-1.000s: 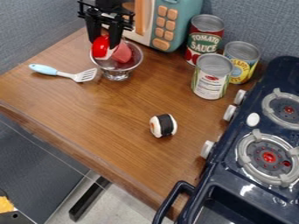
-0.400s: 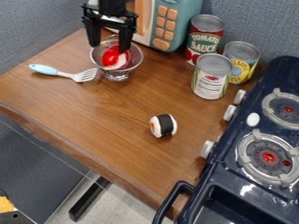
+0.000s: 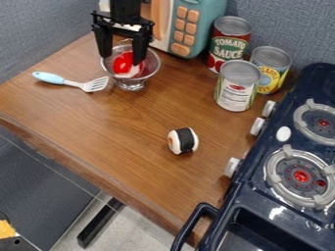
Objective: Move the red object in to the tumbler
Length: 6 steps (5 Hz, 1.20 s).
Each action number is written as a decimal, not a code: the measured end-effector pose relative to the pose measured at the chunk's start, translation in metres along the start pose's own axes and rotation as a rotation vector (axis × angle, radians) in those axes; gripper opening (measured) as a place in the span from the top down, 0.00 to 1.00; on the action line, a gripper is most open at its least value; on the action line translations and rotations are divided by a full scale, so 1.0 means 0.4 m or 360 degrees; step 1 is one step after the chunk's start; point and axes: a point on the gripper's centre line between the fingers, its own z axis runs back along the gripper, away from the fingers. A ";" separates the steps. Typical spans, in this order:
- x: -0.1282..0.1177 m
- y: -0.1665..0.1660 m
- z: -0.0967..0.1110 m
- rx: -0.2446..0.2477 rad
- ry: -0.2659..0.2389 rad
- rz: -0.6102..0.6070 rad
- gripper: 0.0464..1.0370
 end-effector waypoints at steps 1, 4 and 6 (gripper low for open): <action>0.011 -0.007 -0.027 -0.0052 0.0028 0.0033 0.04; 0.062 0.014 0.030 -0.0259 -0.0054 0.0101 0.04; 0.048 0.005 0.021 -0.0258 -0.0057 0.0056 0.04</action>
